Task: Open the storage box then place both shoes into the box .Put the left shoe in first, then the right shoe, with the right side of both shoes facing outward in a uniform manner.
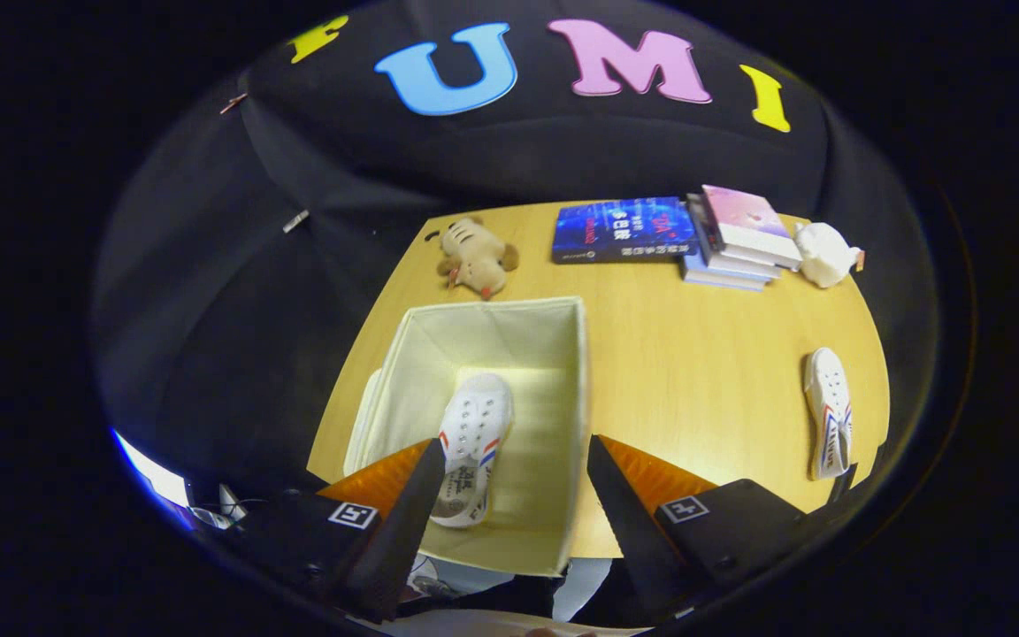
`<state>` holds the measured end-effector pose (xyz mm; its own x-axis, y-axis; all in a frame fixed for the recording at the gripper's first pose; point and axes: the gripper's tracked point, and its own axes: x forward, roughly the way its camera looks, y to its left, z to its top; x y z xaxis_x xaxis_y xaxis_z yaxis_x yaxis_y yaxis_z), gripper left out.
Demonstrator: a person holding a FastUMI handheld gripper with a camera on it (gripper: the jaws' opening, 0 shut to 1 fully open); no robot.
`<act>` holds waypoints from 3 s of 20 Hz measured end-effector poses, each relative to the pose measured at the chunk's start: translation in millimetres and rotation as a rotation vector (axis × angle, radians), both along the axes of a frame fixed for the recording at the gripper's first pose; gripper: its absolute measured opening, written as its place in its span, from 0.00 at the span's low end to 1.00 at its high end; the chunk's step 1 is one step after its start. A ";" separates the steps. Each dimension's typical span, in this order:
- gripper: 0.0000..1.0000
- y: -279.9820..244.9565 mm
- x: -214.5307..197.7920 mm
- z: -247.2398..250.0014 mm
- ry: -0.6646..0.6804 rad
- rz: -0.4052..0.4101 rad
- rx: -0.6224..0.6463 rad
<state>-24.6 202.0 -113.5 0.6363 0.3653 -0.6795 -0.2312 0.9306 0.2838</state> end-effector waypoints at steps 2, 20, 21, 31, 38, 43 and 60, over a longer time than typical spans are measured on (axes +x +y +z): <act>0.99 -55.9 -3.7 8.4 -0.032 -0.058 -0.018; 0.99 -397.4 36.7 -119.1 0.086 -0.179 -0.223; 0.99 -406.0 41.2 -128.3 0.097 -0.173 -0.231; 0.89 -434.5 68.5 -216.1 0.266 -0.102 -0.264; 0.39 -413.3 68.4 -227.2 0.328 -0.129 -0.148; 0.20 -420.3 69.3 -222.6 0.297 -0.186 -0.102; 0.07 -321.0 44.1 -114.9 0.244 -0.276 0.055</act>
<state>19.5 -119.0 -228.4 0.5373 0.2429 -0.8076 0.1067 0.9303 0.3508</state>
